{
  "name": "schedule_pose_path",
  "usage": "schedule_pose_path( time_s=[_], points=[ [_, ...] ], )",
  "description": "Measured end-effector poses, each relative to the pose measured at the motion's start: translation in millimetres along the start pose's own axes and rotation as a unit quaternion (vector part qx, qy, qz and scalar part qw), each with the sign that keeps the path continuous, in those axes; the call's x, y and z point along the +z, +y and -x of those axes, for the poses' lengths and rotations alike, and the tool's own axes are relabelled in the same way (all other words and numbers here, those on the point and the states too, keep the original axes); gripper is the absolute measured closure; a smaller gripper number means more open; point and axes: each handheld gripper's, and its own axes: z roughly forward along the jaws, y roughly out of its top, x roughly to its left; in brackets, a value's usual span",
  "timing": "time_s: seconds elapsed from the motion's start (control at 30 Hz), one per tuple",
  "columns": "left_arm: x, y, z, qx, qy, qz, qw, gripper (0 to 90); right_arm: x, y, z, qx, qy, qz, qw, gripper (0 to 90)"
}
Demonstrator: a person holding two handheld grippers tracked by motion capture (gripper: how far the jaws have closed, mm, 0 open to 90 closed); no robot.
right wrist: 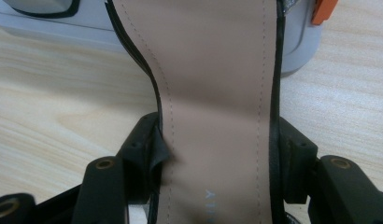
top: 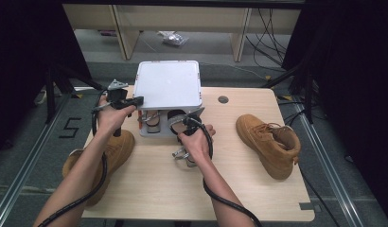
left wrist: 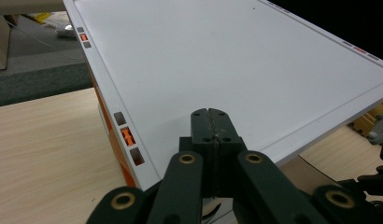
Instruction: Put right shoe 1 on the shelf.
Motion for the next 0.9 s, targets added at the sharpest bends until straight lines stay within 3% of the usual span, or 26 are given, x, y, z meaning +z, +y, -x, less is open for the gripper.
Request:
schedule_pose_path(
  time_s=[0.1,0.13,0.2,0.3,0.33,0.37,0.4,0.47,0.57,0.6,0.63,0.7,0.77,0.9],
  points=[
    [-0.3,-0.2,0.2,0.000,0.002,0.000,1.0000,89.6,0.6,-1.6,-4.2,0.011,0.007,-0.008,0.9999,43.4],
    [-0.2,-0.3,0.2,0.000,0.002,0.000,1.0000,89.6,4.3,-1.5,-5.3,0.014,-0.002,-0.025,0.9996,43.1],
    [-0.4,-0.2,0.2,0.000,0.002,0.000,1.0000,89.6,4.8,-1.5,-6.1,0.021,-0.005,-0.028,0.9994,43.1],
    [-0.4,-0.2,0.7,0.002,0.004,-0.001,1.0000,89.6,2.6,-1.7,-4.9,-0.014,0.007,-0.021,0.9997,40.6],
    [-0.4,-0.2,0.9,0.002,0.004,-0.001,1.0000,89.6,2.5,-2.4,-6.8,-0.002,-0.010,-0.004,0.9999,38.3],
    [-0.4,-0.2,0.9,0.002,0.004,-0.001,1.0000,89.6,2.5,-2.4,-6.8,-0.002,-0.010,-0.004,0.9999,38.3],
    [-0.4,-0.1,0.8,0.002,0.004,-0.001,1.0000,89.6,-2.0,-1.5,-6.3,-0.019,-0.009,0.003,0.9998,35.2],
    [-0.5,-0.2,0.4,0.001,0.004,-0.001,1.0000,89.6,-6.0,-2.4,-6.7,-0.024,-0.005,0.005,0.9997,34.5],
    [-0.4,-0.2,0.6,0.001,0.003,0.000,1.0000,89.6,-14.5,-5.6,-5.5,-0.034,0.007,0.018,0.9992,34.3],
    [-0.4,-0.2,0.9,0.002,0.004,-0.001,1.0000,89.6,-18.3,-6.8,-6.7,-0.027,0.011,0.024,0.9993,34.3],
    [-0.5,-0.3,0.8,0.003,0.004,0.000,1.0000,89.6,-20.1,-7.4,-3.9,-0.041,0.015,0.035,0.9985,34.4],
    [-0.6,-0.6,0.5,0.001,0.004,0.001,1.0000,89.6,-27.4,-9.7,-2.7,-0.038,0.018,0.041,0.9983,34.4],
    [-0.6,-0.6,0.3,0.000,0.003,0.001,1.0000,89.6,-34.8,-13.2,1.9,-0.052,0.026,0.047,0.9972,34.7],
    [-0.5,-0.4,0.7,0.001,0.004,0.000,1.0000,89.6,-49.1,-18.9,9.2,-0.045,0.045,0.062,0.9960,39.4]
  ],
)
